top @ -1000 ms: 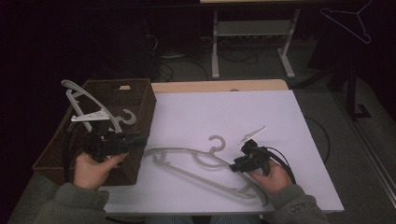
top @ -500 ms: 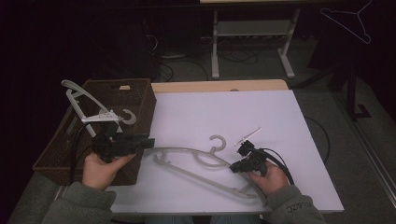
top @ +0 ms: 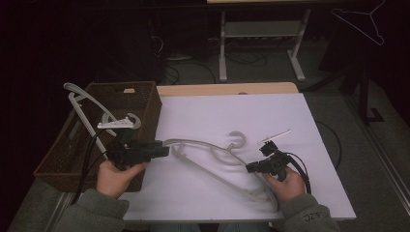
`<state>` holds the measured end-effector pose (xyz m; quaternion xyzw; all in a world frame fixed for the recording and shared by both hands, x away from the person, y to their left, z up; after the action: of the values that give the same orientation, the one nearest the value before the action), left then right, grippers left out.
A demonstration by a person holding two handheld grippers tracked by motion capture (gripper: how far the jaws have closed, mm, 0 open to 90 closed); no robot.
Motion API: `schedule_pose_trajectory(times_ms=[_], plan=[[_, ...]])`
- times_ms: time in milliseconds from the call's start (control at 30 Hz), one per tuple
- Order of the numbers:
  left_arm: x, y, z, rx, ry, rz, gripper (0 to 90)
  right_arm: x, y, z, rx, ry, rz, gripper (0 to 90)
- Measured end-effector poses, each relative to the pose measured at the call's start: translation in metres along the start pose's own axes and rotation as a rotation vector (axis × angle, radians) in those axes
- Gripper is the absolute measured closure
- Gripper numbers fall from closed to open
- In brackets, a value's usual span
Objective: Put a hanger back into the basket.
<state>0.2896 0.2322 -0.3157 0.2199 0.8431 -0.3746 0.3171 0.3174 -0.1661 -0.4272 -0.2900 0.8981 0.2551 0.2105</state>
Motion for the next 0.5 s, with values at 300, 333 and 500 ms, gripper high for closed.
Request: schedule_pose_trajectory(times_ms=[300, 333, 500], plan=[[0.004, -0.001, 0.012, 0.010, 0.027, 0.001, 49.8, 0.005, 0.003, 0.005, 0.059, 0.027, 0.013, 80.7], [0.004, -0.001, 0.012, 0.011, 0.027, -0.001, 49.7, 0.004, 0.005, 0.007, 0.062, 0.046, -0.003, 79.7], [0.004, -0.001, 0.012, 0.013, 0.030, -0.003, 49.5, -0.003, 0.008, 0.017, 0.059, 0.091, -0.065, 68.3]])
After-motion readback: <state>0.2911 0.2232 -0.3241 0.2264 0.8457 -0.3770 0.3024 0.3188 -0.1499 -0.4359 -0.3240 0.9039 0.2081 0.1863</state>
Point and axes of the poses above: each handheld gripper's, and its own axes: z roughly forward along the jaws, x roughly out of its underside, y roughly to its left, the point moved 1 cm from there along z, roughly forward along the jaws, and after that the axes turned 6 degrees about -z, right-handed, at the moved point
